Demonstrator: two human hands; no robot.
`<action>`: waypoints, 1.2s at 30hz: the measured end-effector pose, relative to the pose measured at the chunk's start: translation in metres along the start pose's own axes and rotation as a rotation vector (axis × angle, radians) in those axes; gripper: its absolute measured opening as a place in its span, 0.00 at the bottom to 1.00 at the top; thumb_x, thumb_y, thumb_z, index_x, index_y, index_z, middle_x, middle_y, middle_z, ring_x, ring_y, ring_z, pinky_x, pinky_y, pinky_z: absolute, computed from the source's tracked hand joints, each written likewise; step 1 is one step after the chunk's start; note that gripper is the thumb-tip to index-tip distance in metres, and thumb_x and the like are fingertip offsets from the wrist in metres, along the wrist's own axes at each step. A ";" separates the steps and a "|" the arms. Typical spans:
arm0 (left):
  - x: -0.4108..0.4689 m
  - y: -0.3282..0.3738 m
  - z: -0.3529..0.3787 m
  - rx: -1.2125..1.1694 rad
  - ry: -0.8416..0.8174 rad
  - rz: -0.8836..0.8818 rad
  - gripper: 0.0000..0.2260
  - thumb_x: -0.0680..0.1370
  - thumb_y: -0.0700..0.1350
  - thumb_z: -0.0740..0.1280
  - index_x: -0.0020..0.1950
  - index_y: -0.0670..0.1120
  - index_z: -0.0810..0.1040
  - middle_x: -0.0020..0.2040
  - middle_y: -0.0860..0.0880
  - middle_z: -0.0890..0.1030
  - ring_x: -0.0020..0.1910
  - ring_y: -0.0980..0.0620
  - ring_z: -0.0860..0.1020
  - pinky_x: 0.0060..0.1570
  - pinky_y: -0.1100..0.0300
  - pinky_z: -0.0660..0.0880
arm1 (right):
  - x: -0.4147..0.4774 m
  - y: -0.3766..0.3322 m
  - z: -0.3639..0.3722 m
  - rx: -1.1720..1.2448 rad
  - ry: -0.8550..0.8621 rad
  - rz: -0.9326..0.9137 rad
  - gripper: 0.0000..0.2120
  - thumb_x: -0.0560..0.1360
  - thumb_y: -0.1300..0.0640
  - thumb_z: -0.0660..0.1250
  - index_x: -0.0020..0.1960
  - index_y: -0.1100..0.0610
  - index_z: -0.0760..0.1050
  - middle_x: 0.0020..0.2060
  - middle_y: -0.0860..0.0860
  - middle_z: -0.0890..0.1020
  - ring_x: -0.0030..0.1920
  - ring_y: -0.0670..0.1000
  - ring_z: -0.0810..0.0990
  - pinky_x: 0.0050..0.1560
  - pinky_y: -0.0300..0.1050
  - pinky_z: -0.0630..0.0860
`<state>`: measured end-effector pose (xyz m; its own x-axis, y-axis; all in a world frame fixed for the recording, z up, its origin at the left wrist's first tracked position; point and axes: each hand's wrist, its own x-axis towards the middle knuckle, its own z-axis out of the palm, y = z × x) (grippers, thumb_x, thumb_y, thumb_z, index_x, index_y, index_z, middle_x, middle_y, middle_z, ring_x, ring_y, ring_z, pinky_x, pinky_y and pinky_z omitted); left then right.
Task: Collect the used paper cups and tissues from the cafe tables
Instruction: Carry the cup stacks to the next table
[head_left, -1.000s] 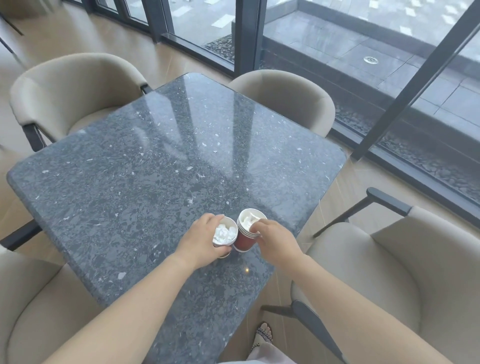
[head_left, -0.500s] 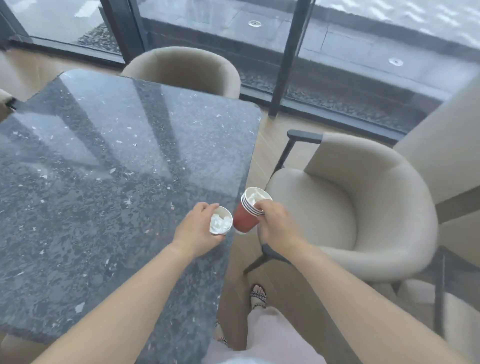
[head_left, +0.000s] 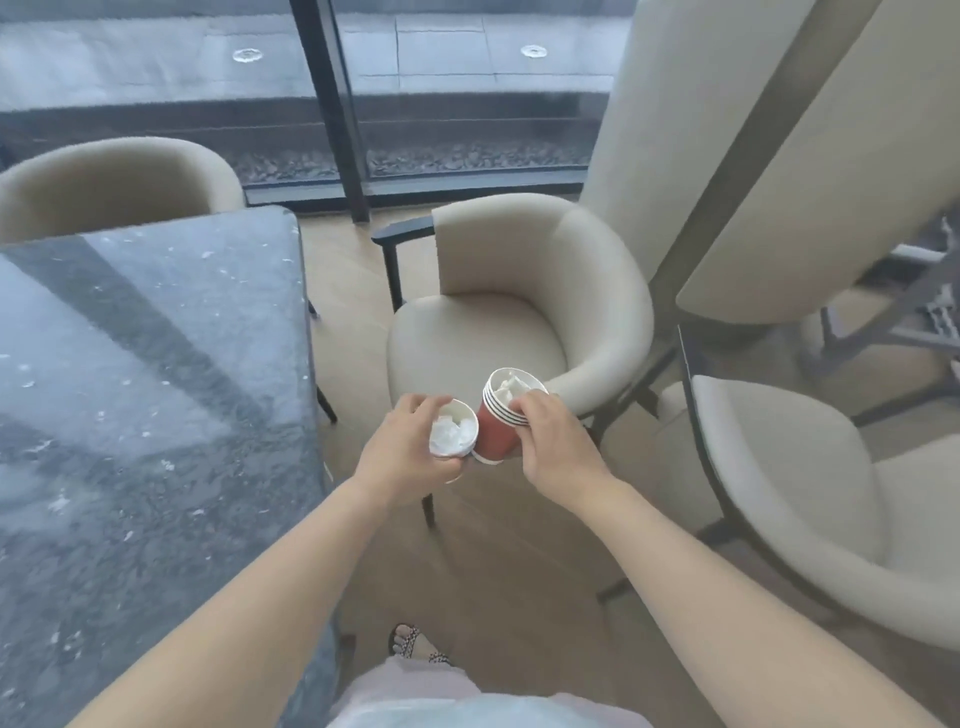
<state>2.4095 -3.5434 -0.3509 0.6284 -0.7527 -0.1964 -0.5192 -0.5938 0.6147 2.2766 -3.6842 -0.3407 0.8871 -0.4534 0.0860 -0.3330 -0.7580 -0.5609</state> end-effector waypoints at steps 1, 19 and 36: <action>-0.001 0.013 0.010 0.004 -0.012 0.022 0.33 0.66 0.50 0.74 0.69 0.54 0.67 0.64 0.53 0.69 0.62 0.51 0.71 0.59 0.55 0.72 | -0.011 0.010 -0.008 -0.001 0.017 0.021 0.10 0.73 0.70 0.59 0.53 0.63 0.72 0.50 0.57 0.76 0.51 0.58 0.71 0.48 0.37 0.61; -0.064 0.293 0.234 0.083 -0.140 0.393 0.31 0.67 0.51 0.73 0.68 0.55 0.68 0.63 0.52 0.70 0.59 0.50 0.72 0.52 0.60 0.71 | -0.268 0.212 -0.190 -0.059 0.252 0.257 0.07 0.72 0.68 0.62 0.48 0.59 0.74 0.46 0.52 0.78 0.48 0.55 0.74 0.47 0.37 0.63; -0.031 0.472 0.379 0.159 -0.304 0.644 0.31 0.68 0.49 0.72 0.69 0.55 0.65 0.67 0.49 0.66 0.62 0.47 0.69 0.53 0.58 0.71 | -0.368 0.361 -0.286 -0.075 0.475 0.527 0.08 0.72 0.67 0.63 0.49 0.59 0.75 0.47 0.52 0.78 0.50 0.54 0.73 0.47 0.37 0.64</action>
<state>1.9253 -3.9085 -0.3442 -0.0069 -0.9987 -0.0506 -0.8242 -0.0229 0.5658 1.7388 -3.9246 -0.3394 0.3730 -0.9106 0.1781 -0.7154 -0.4045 -0.5697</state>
